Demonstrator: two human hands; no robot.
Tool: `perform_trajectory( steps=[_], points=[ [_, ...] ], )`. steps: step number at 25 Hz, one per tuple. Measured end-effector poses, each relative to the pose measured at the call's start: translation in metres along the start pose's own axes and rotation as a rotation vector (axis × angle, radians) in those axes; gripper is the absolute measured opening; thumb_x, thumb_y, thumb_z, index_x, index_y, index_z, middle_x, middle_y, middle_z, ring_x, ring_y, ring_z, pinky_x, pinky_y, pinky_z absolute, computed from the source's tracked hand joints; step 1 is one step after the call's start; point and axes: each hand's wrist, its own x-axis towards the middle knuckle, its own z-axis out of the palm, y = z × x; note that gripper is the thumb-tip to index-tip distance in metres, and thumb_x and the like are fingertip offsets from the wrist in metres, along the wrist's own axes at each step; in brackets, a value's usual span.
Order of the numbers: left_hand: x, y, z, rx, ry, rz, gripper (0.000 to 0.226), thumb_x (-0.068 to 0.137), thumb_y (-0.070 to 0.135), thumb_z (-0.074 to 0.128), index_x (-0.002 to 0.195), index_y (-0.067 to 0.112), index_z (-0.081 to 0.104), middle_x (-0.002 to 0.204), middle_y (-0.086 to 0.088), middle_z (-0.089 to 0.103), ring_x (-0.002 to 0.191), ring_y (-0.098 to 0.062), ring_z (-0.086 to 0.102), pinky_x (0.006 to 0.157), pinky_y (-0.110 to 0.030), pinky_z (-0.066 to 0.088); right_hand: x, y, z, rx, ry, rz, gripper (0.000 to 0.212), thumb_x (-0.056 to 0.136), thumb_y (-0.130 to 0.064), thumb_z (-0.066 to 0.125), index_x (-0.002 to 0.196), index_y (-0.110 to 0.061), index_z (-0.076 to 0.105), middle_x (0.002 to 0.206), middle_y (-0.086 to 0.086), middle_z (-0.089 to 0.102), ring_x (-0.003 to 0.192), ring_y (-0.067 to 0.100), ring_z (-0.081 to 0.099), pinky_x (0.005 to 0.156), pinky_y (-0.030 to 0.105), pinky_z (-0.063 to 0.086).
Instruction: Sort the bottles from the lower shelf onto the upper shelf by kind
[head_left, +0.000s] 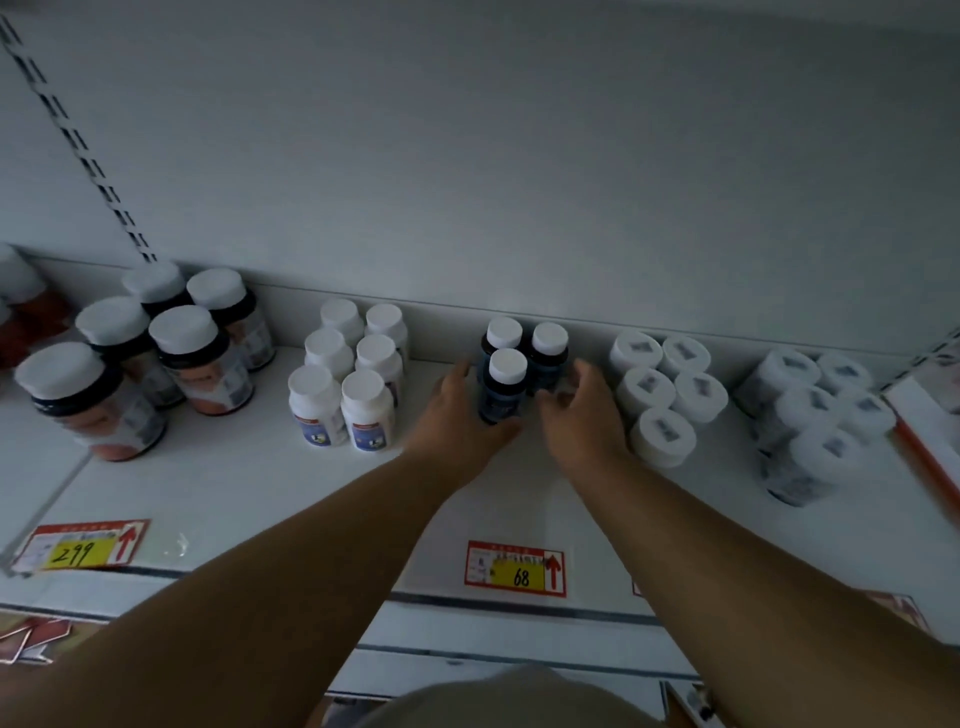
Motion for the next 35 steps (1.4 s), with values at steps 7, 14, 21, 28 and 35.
perform_trajectory(
  steps=[7,14,21,28,35],
  points=[
    [0.026,0.005,0.004,-0.081,0.03,0.15,0.059,0.069,0.033,0.075,0.12,0.038,0.048,0.121,0.008,0.062,0.109,-0.014,0.059,0.09,-0.034,0.049,0.032,0.008,0.017,-0.109,0.132,-0.028,0.024,0.089,-0.019,0.064,0.11,-0.008,0.058,0.114,0.013,0.066,0.108,0.034,0.061,0.088,0.04,0.047],
    [0.031,-0.005,0.001,-0.034,0.005,0.203,0.063,0.074,0.029,0.071,0.13,0.036,0.044,0.122,0.002,0.064,0.11,-0.02,0.061,0.093,-0.037,0.05,0.038,0.014,0.018,-0.137,0.134,-0.081,0.021,0.089,-0.019,0.065,0.105,-0.008,0.057,0.111,0.014,0.065,0.106,0.034,0.059,0.085,0.04,0.045],
    [0.034,-0.009,-0.001,0.06,-0.02,0.233,0.057,0.074,0.037,0.065,0.126,0.041,0.044,0.115,0.002,0.066,0.103,-0.021,0.063,0.088,-0.039,0.052,-0.003,0.014,0.024,-0.169,0.093,-0.123,0.015,0.09,-0.024,0.063,0.098,-0.014,0.055,0.096,0.002,0.061,0.085,0.02,0.058,0.064,0.029,0.038],
    [0.039,-0.018,-0.003,0.055,-0.033,0.273,0.039,0.08,0.035,0.062,0.119,0.035,0.053,0.114,0.003,0.065,0.105,-0.017,0.062,0.09,-0.039,0.051,-0.012,0.014,0.036,-0.12,0.027,-0.186,0.014,0.09,-0.024,0.062,0.1,-0.015,0.057,0.096,0.002,0.064,0.086,0.02,0.06,0.073,0.036,0.05],
    [0.039,-0.02,-0.004,0.058,-0.026,0.319,0.04,0.08,0.037,0.067,0.117,0.034,0.055,0.113,0.007,0.065,0.103,-0.012,0.06,0.086,-0.031,0.049,-0.003,0.011,0.032,-0.068,0.073,-0.132,0.029,0.092,-0.012,0.053,0.12,-0.01,0.058,0.118,0.01,0.064,0.11,0.025,0.058,0.092,0.04,0.048]
  ],
)
